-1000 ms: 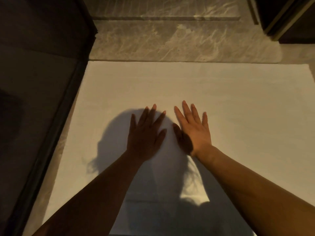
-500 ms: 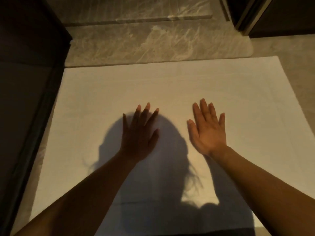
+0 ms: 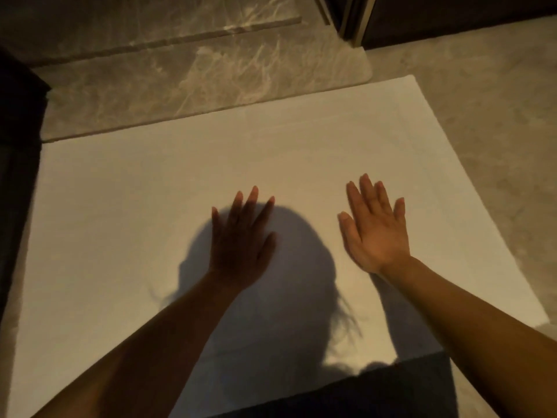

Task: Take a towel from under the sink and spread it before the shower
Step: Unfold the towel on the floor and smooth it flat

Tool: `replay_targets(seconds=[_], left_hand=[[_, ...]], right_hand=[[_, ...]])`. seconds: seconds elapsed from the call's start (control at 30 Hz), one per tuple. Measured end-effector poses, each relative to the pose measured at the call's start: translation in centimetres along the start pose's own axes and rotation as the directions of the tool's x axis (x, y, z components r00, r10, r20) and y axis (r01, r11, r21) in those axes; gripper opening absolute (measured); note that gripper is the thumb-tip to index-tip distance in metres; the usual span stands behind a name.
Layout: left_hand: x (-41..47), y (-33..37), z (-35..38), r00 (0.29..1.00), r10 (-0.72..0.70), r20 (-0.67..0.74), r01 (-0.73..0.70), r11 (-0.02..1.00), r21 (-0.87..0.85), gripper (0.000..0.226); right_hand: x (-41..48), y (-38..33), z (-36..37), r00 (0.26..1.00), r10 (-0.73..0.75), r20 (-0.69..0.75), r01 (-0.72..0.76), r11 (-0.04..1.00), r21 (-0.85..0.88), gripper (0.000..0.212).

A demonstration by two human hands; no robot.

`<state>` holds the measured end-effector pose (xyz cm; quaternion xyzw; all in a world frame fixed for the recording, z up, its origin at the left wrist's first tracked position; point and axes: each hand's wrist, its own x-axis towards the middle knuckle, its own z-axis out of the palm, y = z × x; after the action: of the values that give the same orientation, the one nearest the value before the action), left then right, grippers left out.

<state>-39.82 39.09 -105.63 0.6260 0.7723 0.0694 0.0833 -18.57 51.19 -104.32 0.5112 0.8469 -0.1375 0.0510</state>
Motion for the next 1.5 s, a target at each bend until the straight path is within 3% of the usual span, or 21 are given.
replay_targets(seconds=[0.17,0.4,0.6,0.73,0.87,0.97,1.27,1.4,1.5], left_hand=[[0.2,5.5,1.6,0.993,0.108,0.051,-0.106,0.994,-0.04,0.059],[0.0,5.0,2.1,0.992,0.114,0.047,-0.115,0.993,0.031,0.059],[0.4,5.0,1.8,0.989,0.119,0.088,-0.123,0.992,0.037,0.059],[3.2,5.7,0.5,0.985,0.139,0.097,-0.14,0.99,-0.004,0.065],[7.6,6.5,0.0,0.998,0.016,0.063,-0.019,0.999,0.05,0.062],[9.2,6.4,0.6,0.991,-0.085,0.101,0.08,0.995,0.053,0.057],[8.7,5.9,1.2,0.998,-0.012,0.067,0.012,1.0,0.001,0.064],[8.7,5.8,1.2,0.997,-0.022,0.073,0.021,1.0,0.006,0.065],[8.7,5.9,1.1,0.995,-0.026,0.092,0.026,1.0,0.005,0.064]], right_hand=[[-2.4,0.6,0.9,1.0,-0.013,0.015,0.013,0.999,0.033,0.062],[-6.8,9.2,0.4,0.974,0.221,-0.043,-0.219,0.975,0.049,0.062],[-9.0,11.8,0.3,0.953,0.296,-0.056,-0.291,0.953,0.088,0.063],[-5.8,9.1,-1.1,0.983,0.169,-0.065,-0.162,0.982,0.1,0.064],[1.4,3.7,-2.3,0.995,-0.092,-0.032,0.095,0.99,0.103,0.06],[5.1,1.6,-1.7,0.984,-0.177,0.024,0.175,0.982,0.066,0.056],[3.2,12.0,-1.8,0.996,0.06,-0.06,-0.058,0.998,0.035,0.058],[1.5,12.4,-1.7,0.978,0.187,-0.089,-0.175,0.977,0.123,0.059],[-0.9,12.3,-0.8,0.982,0.16,-0.096,-0.15,0.983,0.101,0.059]])
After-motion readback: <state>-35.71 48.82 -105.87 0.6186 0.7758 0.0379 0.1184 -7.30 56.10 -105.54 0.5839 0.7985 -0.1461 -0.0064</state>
